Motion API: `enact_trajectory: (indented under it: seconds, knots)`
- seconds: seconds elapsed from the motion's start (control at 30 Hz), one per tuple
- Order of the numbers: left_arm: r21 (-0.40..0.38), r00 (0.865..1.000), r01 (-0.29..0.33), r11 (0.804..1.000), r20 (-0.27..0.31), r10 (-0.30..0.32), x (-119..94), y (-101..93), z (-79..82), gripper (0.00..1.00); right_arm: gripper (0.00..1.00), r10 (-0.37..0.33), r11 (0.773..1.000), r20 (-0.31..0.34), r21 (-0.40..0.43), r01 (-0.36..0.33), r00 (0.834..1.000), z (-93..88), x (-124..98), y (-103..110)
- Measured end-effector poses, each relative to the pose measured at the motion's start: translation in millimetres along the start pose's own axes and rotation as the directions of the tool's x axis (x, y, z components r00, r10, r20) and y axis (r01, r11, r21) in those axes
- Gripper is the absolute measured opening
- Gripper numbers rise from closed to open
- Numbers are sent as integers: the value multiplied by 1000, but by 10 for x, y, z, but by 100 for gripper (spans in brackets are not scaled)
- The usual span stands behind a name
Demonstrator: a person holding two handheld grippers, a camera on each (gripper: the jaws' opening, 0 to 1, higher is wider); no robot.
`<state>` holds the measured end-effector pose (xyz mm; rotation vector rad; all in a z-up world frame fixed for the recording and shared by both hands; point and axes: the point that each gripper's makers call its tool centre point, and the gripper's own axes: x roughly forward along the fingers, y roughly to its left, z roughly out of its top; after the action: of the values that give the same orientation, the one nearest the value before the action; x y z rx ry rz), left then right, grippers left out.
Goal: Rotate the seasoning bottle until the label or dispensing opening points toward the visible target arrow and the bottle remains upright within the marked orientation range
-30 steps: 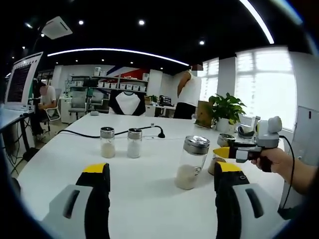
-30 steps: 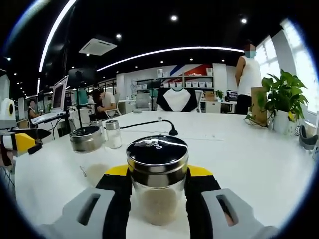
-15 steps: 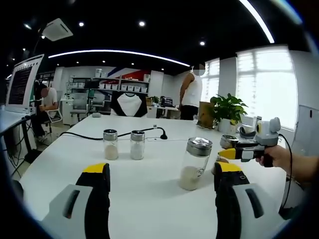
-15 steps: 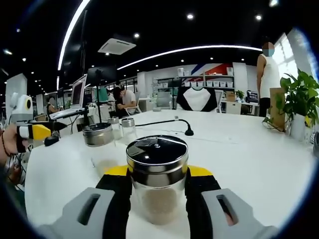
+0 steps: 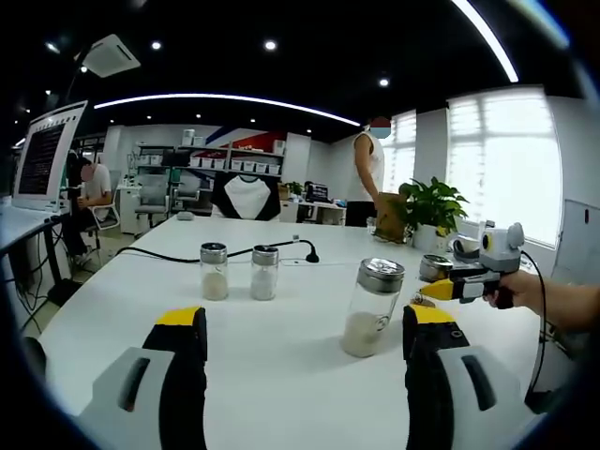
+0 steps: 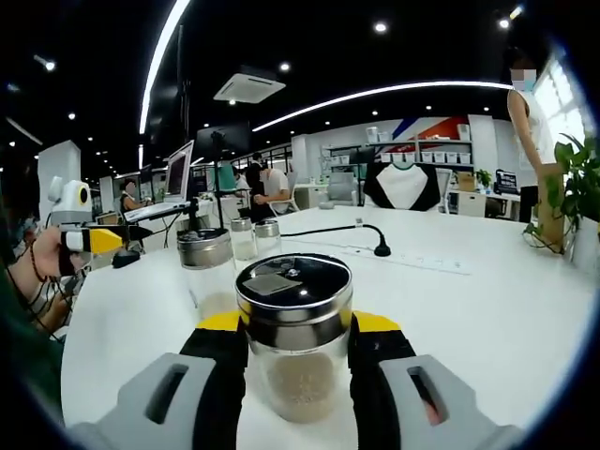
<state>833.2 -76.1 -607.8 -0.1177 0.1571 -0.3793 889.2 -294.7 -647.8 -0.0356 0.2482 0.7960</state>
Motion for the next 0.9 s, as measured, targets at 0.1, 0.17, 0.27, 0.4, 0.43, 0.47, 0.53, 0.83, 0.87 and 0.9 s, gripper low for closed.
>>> enact_trajectory:
  seconds: [0.1, 0.17, 0.27, 0.4, 0.43, 0.47, 0.53, 0.83, 0.87, 0.9]
  knots:
    - [4, 1000, -4, 1000, 0, 4, -6, 4, 1, 91, 41, 18, 1000, 10, -6, -18, 1000, 1, 3, 10]
    - [1, 1000, -5, 1000, -4, 5, -7, 11, -9, 91, 41, 35, 999, 15, -11, -35, 999, 7, 10, 22]
    - [6, 1000, -5, 1000, -7, 5, -11, 15, -12, 91, 41, 74, 997, 21, -19, -74, 997, 9, 22, 40]
    - [4, 1000, -7, 1000, -8, 7, -17, 21, -11, 91, 41, 113, 993, 23, -22, -112, 993, 12, 36, 59]
    - [3, 1000, -8, 1000, -8, 8, -21, 25, -10, 91, 41, 118, 993, 24, -24, -118, 993, 15, 40, 68]
    - [-1, 1000, -8, 1000, -4, 8, -25, 26, -7, 91, 41, 130, 991, 23, -27, -130, 991, 15, 43, 79]
    - [-2, 1000, -9, 1000, -5, 9, -28, 30, -10, 91, 41, 149, 988, 16, -32, -149, 989, 15, 47, 85]
    - [5, 1000, -3, 1000, -11, 3, -7, 15, -2, 91, 41, 235, 971, 5, -38, -235, 972, 12, 45, 125]
    - [5, 1000, 0, 1000, -11, 0, -3, 6, -1, 91, 41, 243, 969, 6, -35, -243, 970, 10, 43, 127]
    - [6, 1000, 1, 1000, -12, -1, 0, 0, -1, 91, 41, 249, 968, 7, -37, -249, 968, 10, 41, 129]
